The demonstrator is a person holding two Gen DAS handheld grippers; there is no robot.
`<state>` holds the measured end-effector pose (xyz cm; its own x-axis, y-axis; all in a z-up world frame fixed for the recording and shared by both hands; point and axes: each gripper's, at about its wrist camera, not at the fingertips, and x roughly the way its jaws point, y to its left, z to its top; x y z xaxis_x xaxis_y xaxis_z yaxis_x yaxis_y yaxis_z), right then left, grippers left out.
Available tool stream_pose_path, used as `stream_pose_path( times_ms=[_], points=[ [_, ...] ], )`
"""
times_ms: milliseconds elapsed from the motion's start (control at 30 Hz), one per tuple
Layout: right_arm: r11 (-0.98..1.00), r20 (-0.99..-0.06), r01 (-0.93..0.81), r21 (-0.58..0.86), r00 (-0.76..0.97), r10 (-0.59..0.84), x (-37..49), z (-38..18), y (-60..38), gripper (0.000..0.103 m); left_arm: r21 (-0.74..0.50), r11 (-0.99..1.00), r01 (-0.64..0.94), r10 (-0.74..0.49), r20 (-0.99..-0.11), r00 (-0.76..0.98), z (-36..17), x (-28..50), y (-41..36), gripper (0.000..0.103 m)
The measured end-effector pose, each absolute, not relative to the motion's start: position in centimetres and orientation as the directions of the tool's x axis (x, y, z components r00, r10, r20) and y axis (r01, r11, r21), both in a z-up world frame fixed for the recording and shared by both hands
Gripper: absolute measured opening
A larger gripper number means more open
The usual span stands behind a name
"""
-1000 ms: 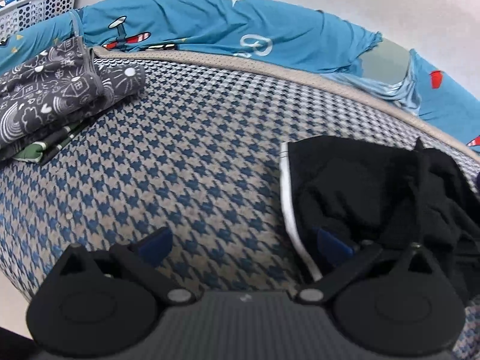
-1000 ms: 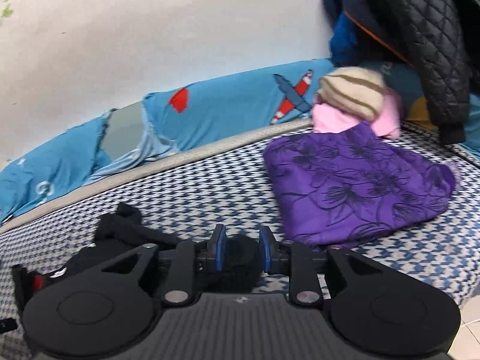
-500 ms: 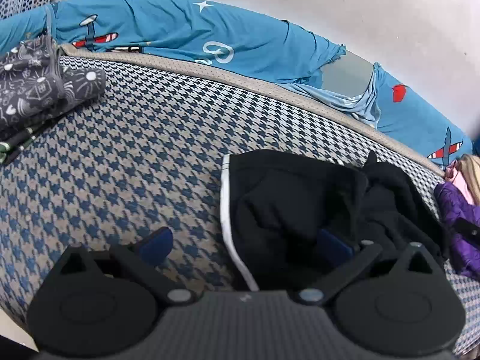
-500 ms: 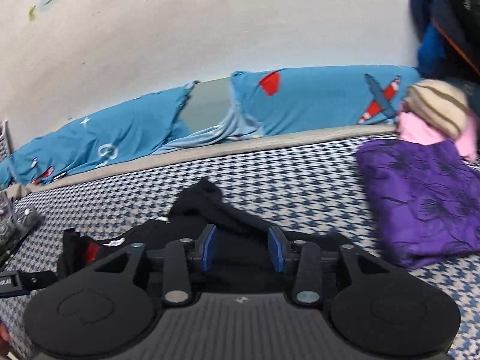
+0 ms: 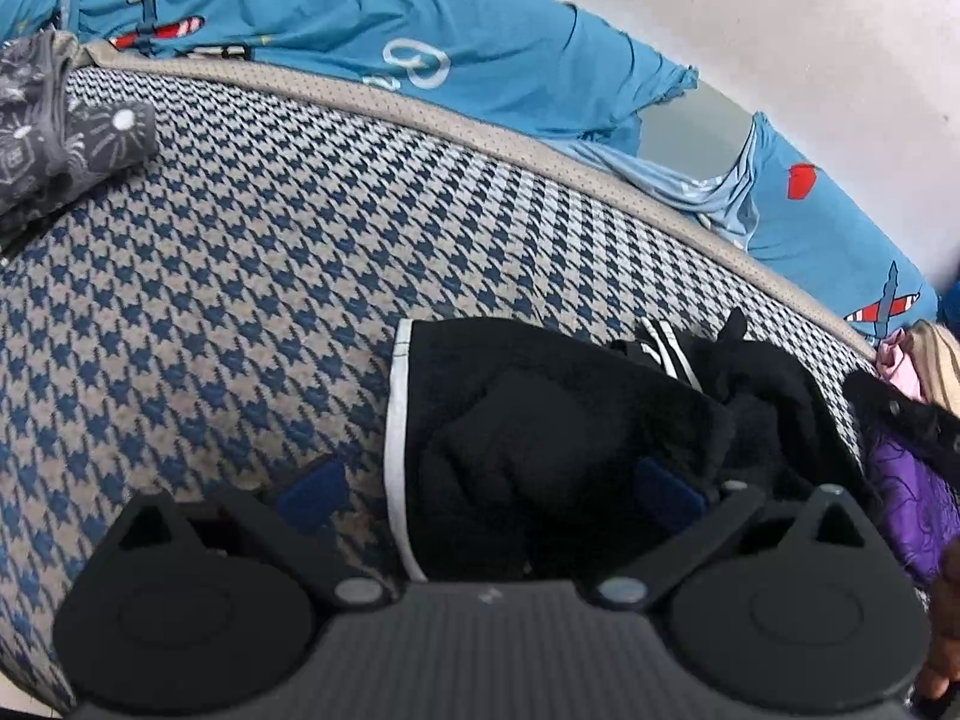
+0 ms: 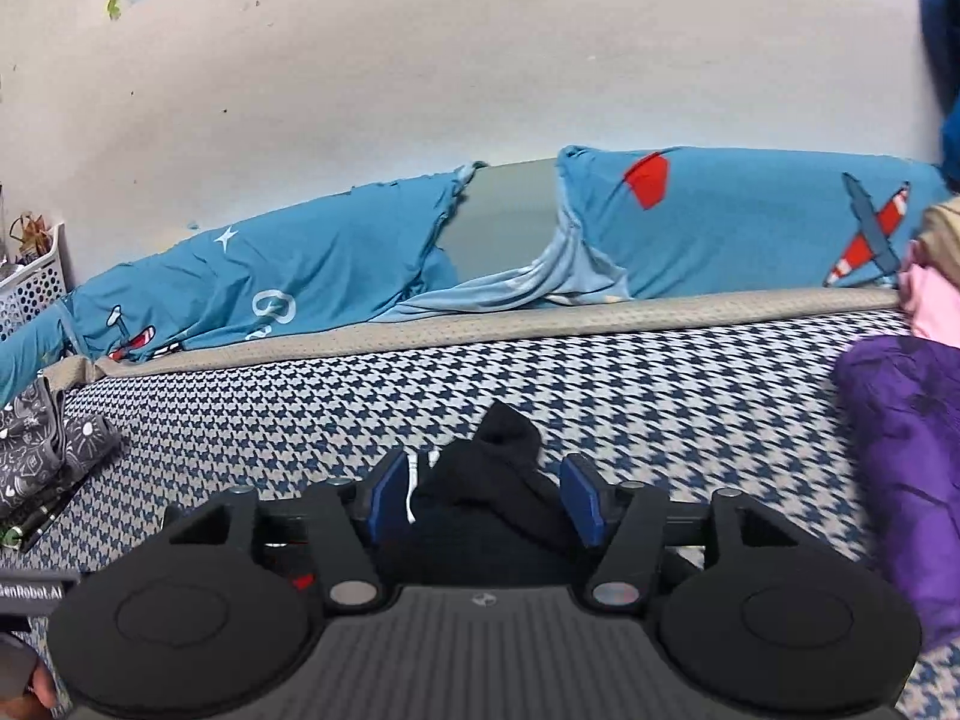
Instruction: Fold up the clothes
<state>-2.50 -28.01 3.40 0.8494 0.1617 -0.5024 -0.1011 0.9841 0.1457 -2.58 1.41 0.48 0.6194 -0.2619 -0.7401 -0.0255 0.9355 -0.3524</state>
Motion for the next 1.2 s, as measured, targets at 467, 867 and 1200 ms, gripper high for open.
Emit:
stream_pose_path(
  times_ms=[467, 867, 1200],
  points=[
    [0.987, -0.591, -0.139, 0.079, 0.791, 0.159, 4.6, 0.8, -25.9, 0.07, -0.315, 0.949, 0.034, -0.285, -0.801, 0.527, -1.0, 0.4, 1.0, 0.103],
    [0.978, -0.704, -0.128, 0.167, 0.679, 0.209, 9.1, -3.0, -27.0, 0.06, -0.3, 0.949, 0.094, -0.309, -0.841, 0.444, -2.7, 2.6, 0.2, 0.103],
    [0.979, -0.684, -0.144, 0.142, 0.701, 0.202, 9.1, -3.2, -26.5, 0.019, -0.247, 0.96, 0.134, -0.281, -0.835, 0.473, -2.3, 3.3, -2.1, 0.094]
  ],
)
